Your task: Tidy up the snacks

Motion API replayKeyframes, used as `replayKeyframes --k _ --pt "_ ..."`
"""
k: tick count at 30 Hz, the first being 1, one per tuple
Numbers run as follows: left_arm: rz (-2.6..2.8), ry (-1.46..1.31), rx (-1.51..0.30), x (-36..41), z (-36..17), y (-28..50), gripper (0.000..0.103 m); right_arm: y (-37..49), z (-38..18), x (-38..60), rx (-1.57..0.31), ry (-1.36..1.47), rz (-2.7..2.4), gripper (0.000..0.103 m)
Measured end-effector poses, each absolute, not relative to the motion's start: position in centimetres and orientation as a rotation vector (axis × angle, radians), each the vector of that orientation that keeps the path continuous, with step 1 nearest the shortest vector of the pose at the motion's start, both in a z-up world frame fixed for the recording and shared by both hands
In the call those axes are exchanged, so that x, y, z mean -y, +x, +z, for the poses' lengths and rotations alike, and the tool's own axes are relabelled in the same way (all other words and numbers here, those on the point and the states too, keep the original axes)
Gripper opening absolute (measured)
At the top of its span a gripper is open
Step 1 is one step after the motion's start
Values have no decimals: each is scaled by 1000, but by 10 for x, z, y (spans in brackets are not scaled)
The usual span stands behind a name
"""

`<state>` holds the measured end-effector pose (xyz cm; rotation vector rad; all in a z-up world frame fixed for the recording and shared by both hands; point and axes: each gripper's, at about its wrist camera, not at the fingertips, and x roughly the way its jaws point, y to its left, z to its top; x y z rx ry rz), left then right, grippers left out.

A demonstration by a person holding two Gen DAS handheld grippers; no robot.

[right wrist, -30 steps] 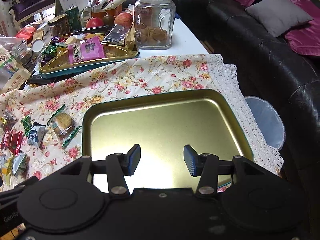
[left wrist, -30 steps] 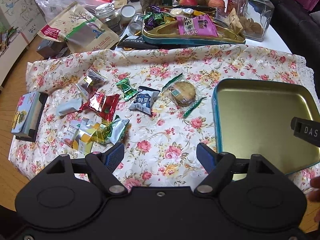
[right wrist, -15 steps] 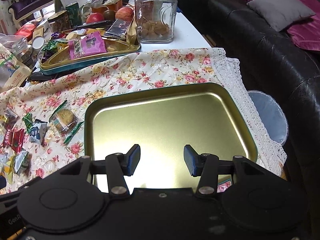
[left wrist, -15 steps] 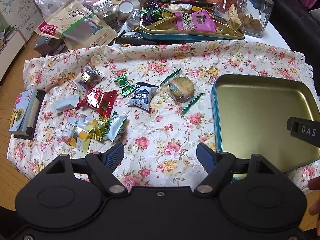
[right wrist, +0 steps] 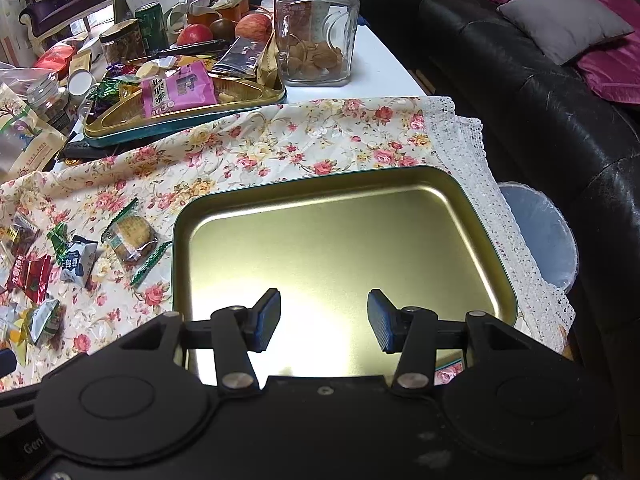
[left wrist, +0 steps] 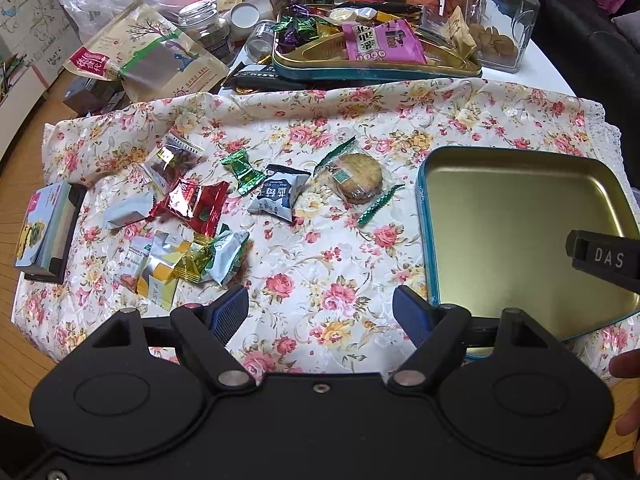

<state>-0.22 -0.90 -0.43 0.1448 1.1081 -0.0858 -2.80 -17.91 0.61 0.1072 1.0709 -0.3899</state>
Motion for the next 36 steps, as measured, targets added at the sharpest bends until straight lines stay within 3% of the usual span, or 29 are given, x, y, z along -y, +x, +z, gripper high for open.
replayKeyframes --k 36 --pt "-103 118 -1170 8 -11 0 80 -27 5 178 -1091 103 -372 49"
